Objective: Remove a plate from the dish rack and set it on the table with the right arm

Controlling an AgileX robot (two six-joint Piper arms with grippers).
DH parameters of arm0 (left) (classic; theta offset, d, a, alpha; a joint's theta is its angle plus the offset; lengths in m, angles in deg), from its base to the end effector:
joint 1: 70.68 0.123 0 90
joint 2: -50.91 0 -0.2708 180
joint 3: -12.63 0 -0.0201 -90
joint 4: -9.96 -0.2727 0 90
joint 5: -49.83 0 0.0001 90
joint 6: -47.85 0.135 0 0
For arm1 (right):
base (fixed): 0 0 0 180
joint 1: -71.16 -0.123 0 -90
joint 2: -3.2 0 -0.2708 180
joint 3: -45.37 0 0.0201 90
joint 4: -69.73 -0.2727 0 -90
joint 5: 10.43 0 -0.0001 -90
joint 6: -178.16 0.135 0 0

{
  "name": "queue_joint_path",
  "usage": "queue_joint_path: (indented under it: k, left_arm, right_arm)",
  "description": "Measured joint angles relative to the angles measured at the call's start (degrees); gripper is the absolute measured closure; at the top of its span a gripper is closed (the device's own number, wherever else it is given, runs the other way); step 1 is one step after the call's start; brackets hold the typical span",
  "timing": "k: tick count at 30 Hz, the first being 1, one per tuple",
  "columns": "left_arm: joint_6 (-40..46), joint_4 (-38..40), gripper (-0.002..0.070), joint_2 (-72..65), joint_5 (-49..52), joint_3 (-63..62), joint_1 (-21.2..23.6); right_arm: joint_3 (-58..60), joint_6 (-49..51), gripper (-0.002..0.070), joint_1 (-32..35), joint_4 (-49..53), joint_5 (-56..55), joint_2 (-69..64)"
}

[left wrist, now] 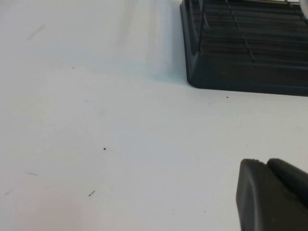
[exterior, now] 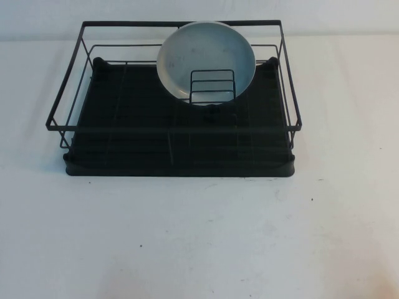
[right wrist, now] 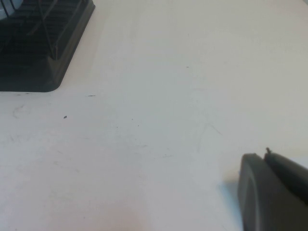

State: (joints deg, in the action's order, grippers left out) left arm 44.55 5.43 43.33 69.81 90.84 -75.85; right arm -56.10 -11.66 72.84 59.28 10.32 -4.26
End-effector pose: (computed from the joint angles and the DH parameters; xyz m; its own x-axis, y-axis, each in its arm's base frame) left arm 0.1317 -0.0083 0.1621 -0.2686 0.0411 -0.9624 0.0687 0.9974 0.0234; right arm 0.1315 0.0048 0.1591 -0.2826 0.0077 -0.9592 -0.0325 0.9993 0.0176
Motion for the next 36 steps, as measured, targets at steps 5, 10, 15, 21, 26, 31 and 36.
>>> queue_joint_path:
  k: [5, 10, 15, 21, 26, 31, 36]
  left_arm:
    - [0.0, 0.0, 0.0679, 0.0, 0.0, 0.0, 0.0]
    - [0.0, 0.0, 0.0679, 0.0, 0.0, 0.0, 0.0]
    - [0.0, 0.0, 0.0679, 0.0, 0.0, 0.0, 0.0]
    - [0.0, 0.0, 0.0679, 0.0, 0.0, 0.0, 0.0]
    - [0.0, 0.0, 0.0679, 0.0, 0.0, 0.0, 0.0]
    - [0.0, 0.0, 0.0679, 0.0, 0.0, 0.0, 0.0]
    - [0.0, 0.0, 0.0679, 0.0, 0.0, 0.0, 0.0]
  right_arm:
    - [0.0, 0.0, 0.0694, 0.0, 0.0, 0.0, 0.0]
    - [0.0, 0.0, 0.0694, 0.0, 0.0, 0.0, 0.0]
    - [0.0, 0.0, 0.0694, 0.0, 0.0, 0.0, 0.0]
    - [0.0, 0.0, 0.0694, 0.0, 0.0, 0.0, 0.0]
    - [0.0, 0.0, 0.0694, 0.0, 0.0, 0.0, 0.0]
    - [0.0, 0.0, 0.0694, 0.0, 0.0, 0.0, 0.0]
    - [0.0, 0.0, 0.0694, 0.0, 0.0, 0.0, 0.0]
